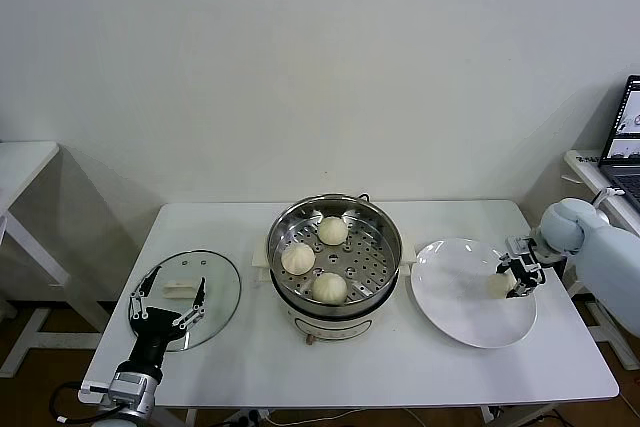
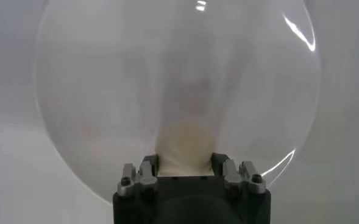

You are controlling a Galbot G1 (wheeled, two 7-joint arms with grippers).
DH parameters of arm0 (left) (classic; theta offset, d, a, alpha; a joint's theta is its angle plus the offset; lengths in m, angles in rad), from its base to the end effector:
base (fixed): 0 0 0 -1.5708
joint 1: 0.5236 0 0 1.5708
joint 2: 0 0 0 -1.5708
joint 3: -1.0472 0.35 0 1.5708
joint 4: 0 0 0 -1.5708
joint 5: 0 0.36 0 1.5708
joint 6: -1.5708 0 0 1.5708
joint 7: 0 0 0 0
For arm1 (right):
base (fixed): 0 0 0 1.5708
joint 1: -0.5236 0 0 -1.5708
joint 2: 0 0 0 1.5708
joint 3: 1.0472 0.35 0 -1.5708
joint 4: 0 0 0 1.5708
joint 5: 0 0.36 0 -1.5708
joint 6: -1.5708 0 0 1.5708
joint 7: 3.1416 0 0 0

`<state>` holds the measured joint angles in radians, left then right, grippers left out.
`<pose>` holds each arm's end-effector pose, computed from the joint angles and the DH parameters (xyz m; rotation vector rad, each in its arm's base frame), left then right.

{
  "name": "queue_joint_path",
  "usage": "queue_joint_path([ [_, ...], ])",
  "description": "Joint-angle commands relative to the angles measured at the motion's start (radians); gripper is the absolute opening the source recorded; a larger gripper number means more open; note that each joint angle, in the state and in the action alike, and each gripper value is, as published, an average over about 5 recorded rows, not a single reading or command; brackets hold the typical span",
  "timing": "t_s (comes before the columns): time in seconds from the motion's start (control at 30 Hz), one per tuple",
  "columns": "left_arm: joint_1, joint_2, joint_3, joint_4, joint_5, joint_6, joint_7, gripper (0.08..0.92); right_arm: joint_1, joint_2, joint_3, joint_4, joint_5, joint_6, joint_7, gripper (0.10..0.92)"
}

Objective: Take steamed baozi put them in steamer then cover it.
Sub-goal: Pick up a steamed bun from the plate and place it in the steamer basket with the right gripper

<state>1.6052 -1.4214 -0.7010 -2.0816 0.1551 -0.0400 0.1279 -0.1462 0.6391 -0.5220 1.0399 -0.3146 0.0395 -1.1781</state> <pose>0.1755 0.0807 -0.3026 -0.0929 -3.0618 -0.5796 0.5145 -0.2670 -0.2089 1.1915 -1.3066 1.3866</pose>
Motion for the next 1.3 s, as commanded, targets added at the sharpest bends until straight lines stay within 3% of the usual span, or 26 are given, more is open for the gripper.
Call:
queue_joint_path([
  [0.03,-0.003,0.001,0.009,-0.006,0.003,0.002,-0.002,0.823,0.246,-0.167,-0.246,0.201,0.302,-0.113,-0.039,0.602],
  [0.3,-0.007,0.01,0.01,-0.013,-0.001,-0.003,0.001,0.823,0.759,-0.268,-0.694,0.515,0.604,-0.289,-0.077,0.602],
  [0.47,-0.006,0.018,0.006,-0.019,-0.005,-0.008,0.005,0.823,1.135,-0.19,-1.017,0.648,0.766,-0.379,-0.068,0.602],
  [0.67,-0.009,0.027,-0.008,-0.017,-0.012,-0.016,0.015,0.823,1.32,-0.024,-1.172,0.741,0.939,-0.457,-0.019,0.607],
  [0.93,-0.023,0.033,-0.033,-0.025,-0.039,-0.011,0.023,0.823,1.292,0.203,-1.157,0.691,1.034,-0.514,0.031,0.61],
  [1.3,-0.035,0.032,-0.064,-0.007,-0.056,-0.005,0.028,0.823,0.97,0.355,-1.006,0.489,0.958,-0.554,0.079,0.611],
])
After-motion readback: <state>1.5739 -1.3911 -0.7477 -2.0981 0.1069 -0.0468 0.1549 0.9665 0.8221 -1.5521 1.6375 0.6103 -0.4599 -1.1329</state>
